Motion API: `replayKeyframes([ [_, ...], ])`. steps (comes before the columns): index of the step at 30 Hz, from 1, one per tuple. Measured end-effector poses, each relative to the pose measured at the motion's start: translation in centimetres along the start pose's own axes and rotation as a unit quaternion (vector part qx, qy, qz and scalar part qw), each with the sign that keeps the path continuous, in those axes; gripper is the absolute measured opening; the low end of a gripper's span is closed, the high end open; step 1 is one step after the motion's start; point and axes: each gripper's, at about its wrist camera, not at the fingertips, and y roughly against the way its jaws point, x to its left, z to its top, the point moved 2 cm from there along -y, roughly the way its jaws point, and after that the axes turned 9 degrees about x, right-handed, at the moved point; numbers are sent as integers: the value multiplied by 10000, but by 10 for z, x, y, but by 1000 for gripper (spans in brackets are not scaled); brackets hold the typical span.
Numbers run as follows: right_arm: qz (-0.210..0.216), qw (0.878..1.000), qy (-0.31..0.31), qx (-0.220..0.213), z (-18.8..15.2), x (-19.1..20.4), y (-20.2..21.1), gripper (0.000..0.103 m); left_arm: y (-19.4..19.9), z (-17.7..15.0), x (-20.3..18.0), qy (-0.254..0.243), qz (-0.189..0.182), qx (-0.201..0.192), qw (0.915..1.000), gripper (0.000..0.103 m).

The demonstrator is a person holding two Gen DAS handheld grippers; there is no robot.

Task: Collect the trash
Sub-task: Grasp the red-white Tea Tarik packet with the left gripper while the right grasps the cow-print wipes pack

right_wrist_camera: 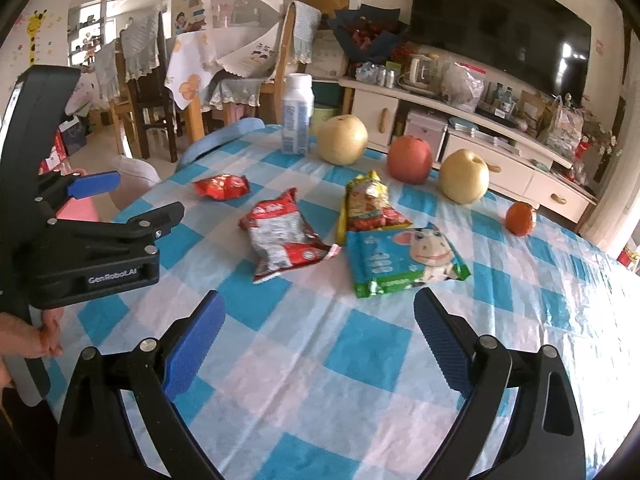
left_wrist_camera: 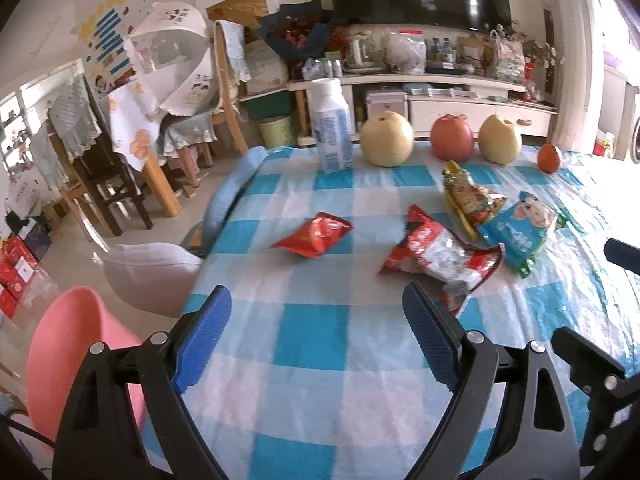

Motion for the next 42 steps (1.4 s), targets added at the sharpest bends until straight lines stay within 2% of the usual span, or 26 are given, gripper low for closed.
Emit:
replayKeyframes([
  [4, 96, 9996, -194, 176, -1, -18, -11, 94, -4, 3, -11, 118, -401, 21, 9991, 88],
  [8, 368, 9960, -743, 325, -1, -52, -20, 94, -10, 6, -20, 247, -697, 69, 9972, 88],
  [15, 540, 9874, -1428, 411, 7, -106, -33, 94, -32, 15, -36, 634, -1234, 302, 9899, 88],
  [22, 610, 9845, -1554, 535, 13, -127, -55, 94, -57, 23, -51, 874, -1389, 485, 9853, 88],
  [28, 918, 9819, -1536, 615, 20, -126, -70, 94, -74, 32, -52, 1148, -1502, 663, 9797, 88],
  [32, 971, 9826, -1445, 652, 26, -121, -82, 94, -85, 34, -51, 1312, -1552, 842, 9755, 88],
  [42, 860, 9865, -1148, 789, 35, -107, -104, 94, -98, 40, -59, 1210, -1193, 926, 9811, 88],
])
